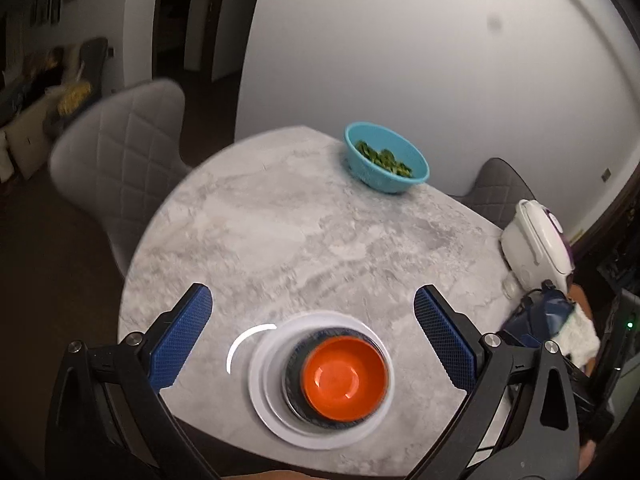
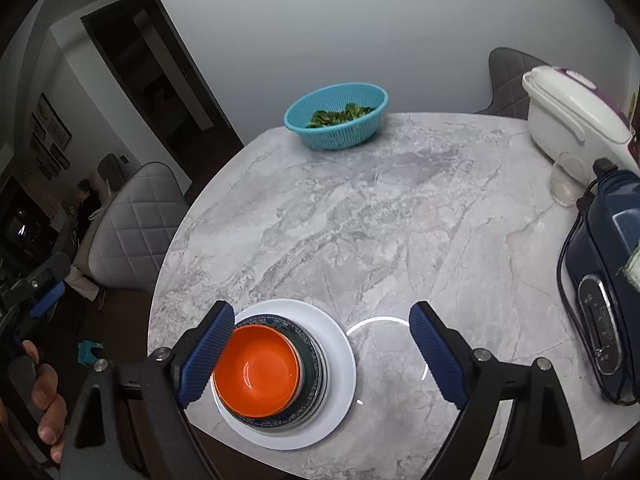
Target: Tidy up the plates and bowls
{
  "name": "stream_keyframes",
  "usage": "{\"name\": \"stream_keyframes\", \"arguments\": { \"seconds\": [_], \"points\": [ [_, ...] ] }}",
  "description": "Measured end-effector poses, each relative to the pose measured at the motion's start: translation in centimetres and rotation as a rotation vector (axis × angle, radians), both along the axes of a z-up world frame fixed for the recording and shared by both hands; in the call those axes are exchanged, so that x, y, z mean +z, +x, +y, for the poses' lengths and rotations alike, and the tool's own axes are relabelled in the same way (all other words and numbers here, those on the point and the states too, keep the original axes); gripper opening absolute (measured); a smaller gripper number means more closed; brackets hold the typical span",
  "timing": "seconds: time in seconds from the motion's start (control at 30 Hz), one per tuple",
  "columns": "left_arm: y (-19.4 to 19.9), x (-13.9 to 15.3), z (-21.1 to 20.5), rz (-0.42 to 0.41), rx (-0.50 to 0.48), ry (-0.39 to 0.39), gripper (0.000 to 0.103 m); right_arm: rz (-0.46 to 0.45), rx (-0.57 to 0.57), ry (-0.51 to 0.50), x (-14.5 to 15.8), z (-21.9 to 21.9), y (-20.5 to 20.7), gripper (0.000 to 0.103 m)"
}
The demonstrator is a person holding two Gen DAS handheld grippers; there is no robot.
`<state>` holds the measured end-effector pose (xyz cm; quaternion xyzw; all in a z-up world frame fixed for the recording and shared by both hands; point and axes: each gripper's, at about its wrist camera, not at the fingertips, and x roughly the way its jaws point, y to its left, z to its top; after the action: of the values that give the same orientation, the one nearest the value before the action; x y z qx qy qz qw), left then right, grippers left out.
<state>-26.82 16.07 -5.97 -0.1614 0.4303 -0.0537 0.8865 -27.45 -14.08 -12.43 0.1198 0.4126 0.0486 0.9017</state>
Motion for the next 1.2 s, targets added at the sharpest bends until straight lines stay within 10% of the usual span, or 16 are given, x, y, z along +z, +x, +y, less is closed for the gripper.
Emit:
{"name": "stream_keyframes", "arguments": {
  "seconds": [0.23, 1.2],
  "points": [
    [-4.0, -0.5, -4.5, 0.074, -0.031, 0.251, 0.101, 0.026, -0.006, -0.136, 2.1, 0.3, -3.2, 0.092],
    [-2.6, 0.7, -5.5, 0.079, -0.23, 0.31, 0.101, 0.095, -0.231, -0.202, 2.0, 3.4, -6.6, 0.092]
  ]
}}
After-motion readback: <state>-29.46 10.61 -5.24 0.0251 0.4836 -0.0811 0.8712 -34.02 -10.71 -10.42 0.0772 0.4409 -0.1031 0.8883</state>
